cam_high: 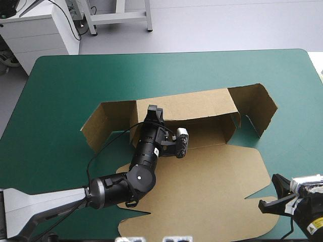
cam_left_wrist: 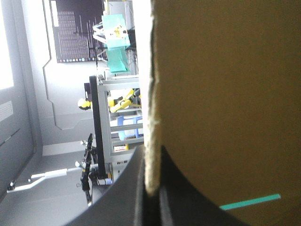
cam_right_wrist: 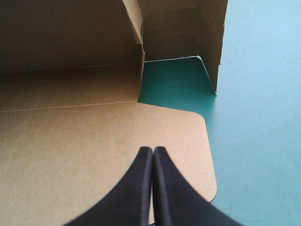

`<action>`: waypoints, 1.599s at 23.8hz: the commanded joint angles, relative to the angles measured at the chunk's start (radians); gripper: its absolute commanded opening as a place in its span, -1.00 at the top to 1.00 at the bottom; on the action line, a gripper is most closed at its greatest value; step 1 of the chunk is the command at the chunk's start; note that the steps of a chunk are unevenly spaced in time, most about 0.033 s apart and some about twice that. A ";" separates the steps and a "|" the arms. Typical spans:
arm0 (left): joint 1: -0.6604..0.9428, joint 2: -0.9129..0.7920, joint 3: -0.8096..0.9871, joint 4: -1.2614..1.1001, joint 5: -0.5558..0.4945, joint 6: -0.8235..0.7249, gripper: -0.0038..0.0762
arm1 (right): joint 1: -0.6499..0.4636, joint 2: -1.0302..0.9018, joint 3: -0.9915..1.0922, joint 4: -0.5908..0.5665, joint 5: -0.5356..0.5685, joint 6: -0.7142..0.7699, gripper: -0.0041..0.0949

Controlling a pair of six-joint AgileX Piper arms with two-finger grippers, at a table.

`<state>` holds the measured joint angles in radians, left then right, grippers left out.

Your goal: Fold the box

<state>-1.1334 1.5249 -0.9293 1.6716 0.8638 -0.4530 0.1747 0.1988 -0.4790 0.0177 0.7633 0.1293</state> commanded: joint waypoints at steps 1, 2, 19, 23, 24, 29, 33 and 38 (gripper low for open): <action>-0.009 -0.058 -0.021 0.076 -0.019 -0.017 0.92 | -0.007 0.127 -0.086 -0.010 -0.084 0.000 0.94; -0.008 -0.059 -0.021 0.076 -0.020 -0.015 0.92 | -0.007 0.153 -0.100 -0.010 -0.084 0.000 0.94; 0.020 -0.059 -0.010 0.076 0.012 -0.015 0.92 | -0.007 0.614 -0.520 -0.086 -0.132 -0.083 0.95; 0.020 -0.059 -0.010 0.076 0.012 -0.015 0.92 | -0.007 0.851 -0.762 -0.109 -0.134 -0.121 0.96; 0.020 -0.059 -0.010 0.076 0.012 -0.015 0.92 | -0.007 0.897 -0.805 -0.109 -0.134 -0.121 0.96; 0.020 -0.059 -0.010 0.076 0.008 -0.015 0.92 | -0.087 1.222 -1.103 0.005 -0.100 -0.210 0.96; 0.020 -0.059 -0.010 0.076 0.008 -0.015 0.92 | -0.187 1.407 -1.234 0.171 -0.045 -0.287 0.96; 0.020 -0.059 -0.010 0.076 0.006 -0.015 0.92 | -0.245 1.493 -1.253 0.224 0.074 -0.305 0.96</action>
<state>-1.1155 1.5059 -0.9146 1.6942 0.8285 -0.4530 -0.0378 1.7090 -1.6963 0.1894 0.8253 -0.1529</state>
